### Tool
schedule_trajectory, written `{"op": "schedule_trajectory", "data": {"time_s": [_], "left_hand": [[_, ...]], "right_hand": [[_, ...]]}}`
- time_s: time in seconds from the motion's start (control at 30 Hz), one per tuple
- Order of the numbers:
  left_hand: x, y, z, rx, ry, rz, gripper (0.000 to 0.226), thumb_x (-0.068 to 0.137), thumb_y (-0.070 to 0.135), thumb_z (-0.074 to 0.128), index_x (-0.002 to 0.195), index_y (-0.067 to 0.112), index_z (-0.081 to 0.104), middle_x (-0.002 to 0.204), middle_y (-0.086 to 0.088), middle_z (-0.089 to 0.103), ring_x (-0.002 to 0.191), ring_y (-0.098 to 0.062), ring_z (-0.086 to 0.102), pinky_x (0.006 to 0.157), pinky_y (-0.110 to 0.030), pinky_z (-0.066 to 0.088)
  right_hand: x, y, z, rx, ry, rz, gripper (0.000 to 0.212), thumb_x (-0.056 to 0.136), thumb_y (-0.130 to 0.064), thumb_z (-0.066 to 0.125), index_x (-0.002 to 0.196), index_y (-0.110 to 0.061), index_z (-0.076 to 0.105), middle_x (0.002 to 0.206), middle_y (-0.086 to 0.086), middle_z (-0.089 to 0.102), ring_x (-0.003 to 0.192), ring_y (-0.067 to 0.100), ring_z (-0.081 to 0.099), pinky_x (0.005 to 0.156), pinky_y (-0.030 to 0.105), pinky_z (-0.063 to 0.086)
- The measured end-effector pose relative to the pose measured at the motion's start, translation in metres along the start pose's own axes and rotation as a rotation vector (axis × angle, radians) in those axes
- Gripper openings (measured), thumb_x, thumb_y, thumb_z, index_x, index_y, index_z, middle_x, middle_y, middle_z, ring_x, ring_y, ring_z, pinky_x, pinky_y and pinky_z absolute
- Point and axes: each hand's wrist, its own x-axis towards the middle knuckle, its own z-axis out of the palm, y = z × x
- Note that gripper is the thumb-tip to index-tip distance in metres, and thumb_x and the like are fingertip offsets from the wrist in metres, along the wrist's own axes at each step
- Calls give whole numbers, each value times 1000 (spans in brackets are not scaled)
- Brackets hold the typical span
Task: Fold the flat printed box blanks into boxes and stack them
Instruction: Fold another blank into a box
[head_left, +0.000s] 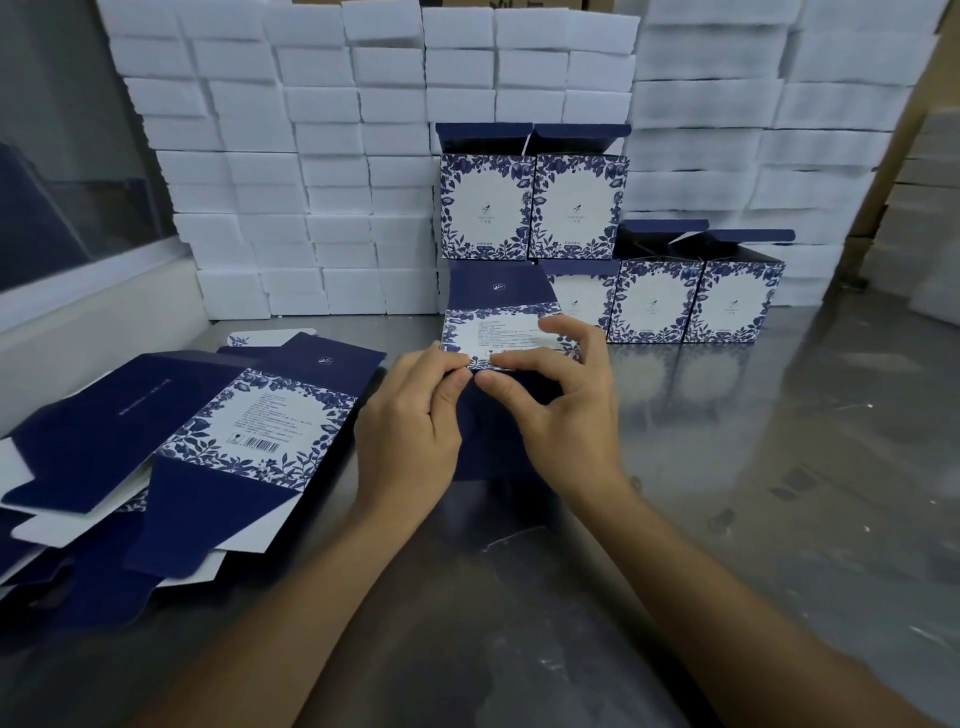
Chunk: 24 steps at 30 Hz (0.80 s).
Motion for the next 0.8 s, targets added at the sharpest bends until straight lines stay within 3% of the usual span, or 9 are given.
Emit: {"op": "schedule_trajectory", "data": {"time_s": [0.13,0.4,0.6,0.8], "left_hand": [[0,-1,-1,-28,10,-22,19,96,18,58,104,7,70,99,-4,68,88,-24,66,72,-39,53],[1,-3,1,-28,22,-52,21,96,24,55,101,9,68,98,5,61,89,-17,62,70,-37,52],[1,-7,1,-66,30,-75,19,95,25,56,102,11,67,99,9,58,86,-14,62,72,-38,53],[0,-10,1,-45,29,-66,20,95,27,55,104,12,67,98,11,56,86,-6,57,72,-27,47]], "right_hand": [[0,0,-2,-38,-48,2,13,89,-19,76,102,-18,79,124,-1,53,119,12,54,96,5,34],[6,4,-3,-17,-48,27,8,86,-13,77,94,-17,78,115,1,53,109,-8,49,92,2,33],[4,7,-8,-21,-32,42,14,88,-18,76,101,-14,76,118,2,58,112,6,55,95,10,38],[9,9,-10,36,-28,46,9,88,-14,75,96,-15,78,116,3,57,111,-4,52,96,10,37]]}}
